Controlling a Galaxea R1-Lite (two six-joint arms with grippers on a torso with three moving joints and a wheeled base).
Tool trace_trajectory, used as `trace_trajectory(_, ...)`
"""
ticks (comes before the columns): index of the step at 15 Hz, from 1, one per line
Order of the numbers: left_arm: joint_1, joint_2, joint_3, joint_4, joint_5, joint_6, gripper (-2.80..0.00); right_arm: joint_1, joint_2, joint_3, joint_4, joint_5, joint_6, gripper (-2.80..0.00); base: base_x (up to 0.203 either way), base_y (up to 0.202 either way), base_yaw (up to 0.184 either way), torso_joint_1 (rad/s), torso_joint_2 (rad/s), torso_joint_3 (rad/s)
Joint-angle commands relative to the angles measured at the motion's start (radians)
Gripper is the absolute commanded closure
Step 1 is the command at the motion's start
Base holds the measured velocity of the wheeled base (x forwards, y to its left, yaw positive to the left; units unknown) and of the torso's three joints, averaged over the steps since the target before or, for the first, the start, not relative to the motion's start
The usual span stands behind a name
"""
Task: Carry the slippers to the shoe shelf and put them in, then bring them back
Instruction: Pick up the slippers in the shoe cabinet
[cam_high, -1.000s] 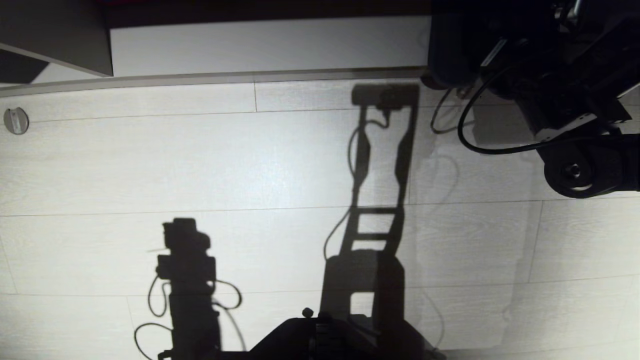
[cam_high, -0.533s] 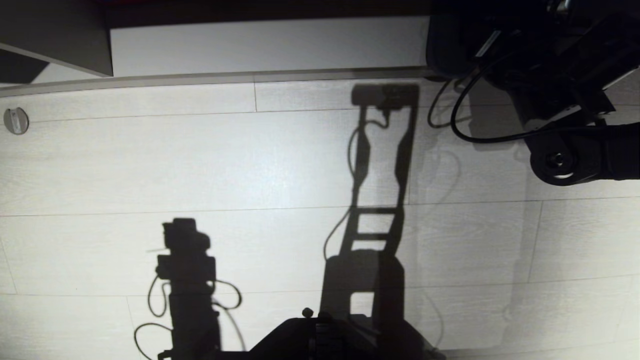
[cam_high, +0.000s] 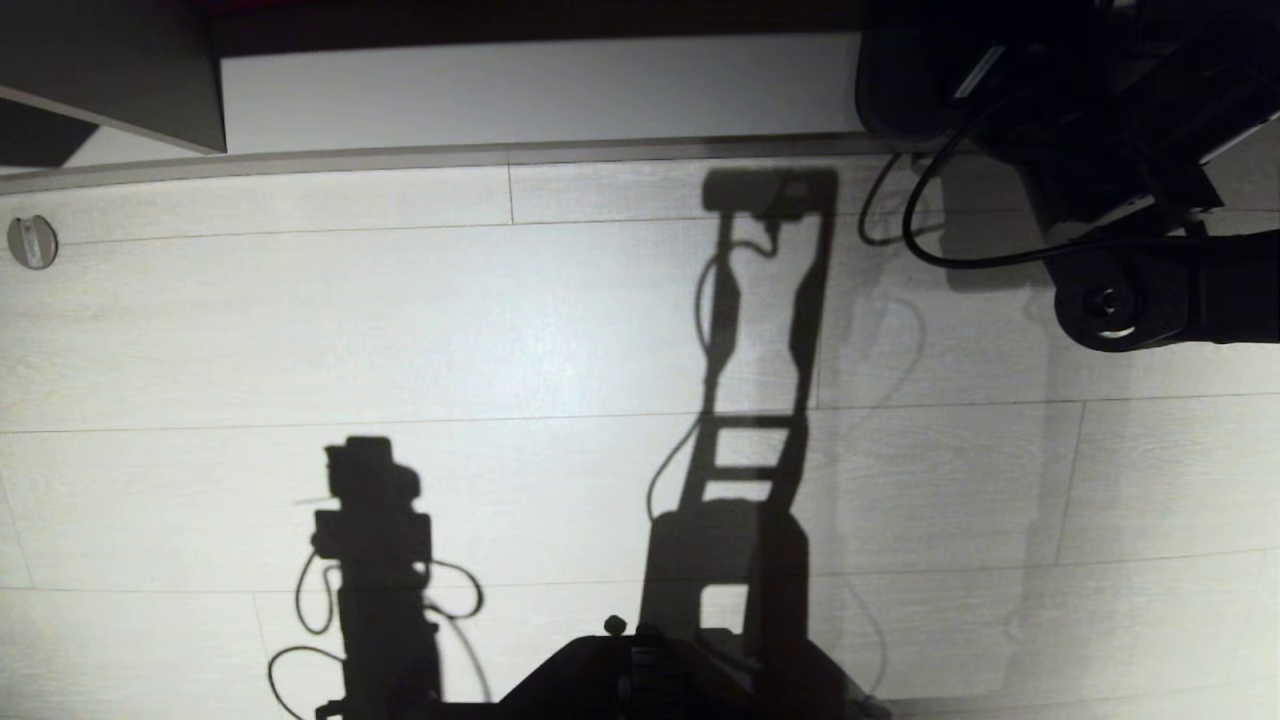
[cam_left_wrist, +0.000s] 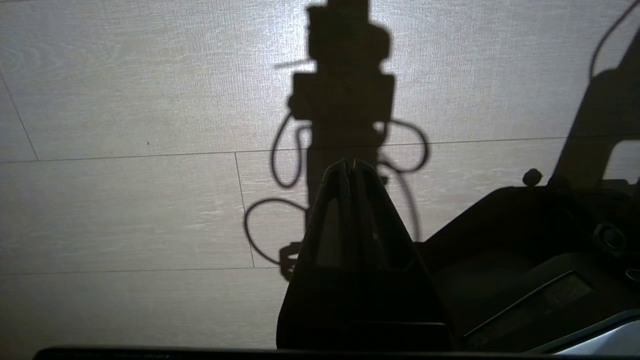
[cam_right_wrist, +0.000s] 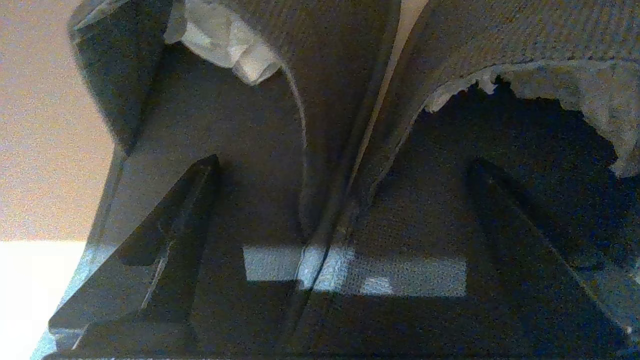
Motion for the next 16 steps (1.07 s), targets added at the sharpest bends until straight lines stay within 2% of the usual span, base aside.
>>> trace_trajectory(1,0.000,0.000,0.000,0.000,0.000,-0.001,0.00,0.000,0.022,-0.024,0.004,0.001,0.000,-2.80,0.000,0.000,0.000,0.000,0.00,0.000)
trace_trajectory(16,0.000,0.000,0.000,0.000,0.000,-0.001,0.00,-0.052,0.011,-0.068,0.006,-0.007,0.009,-2.80,0.000,0.000,0.000,0.000,0.00,0.000)
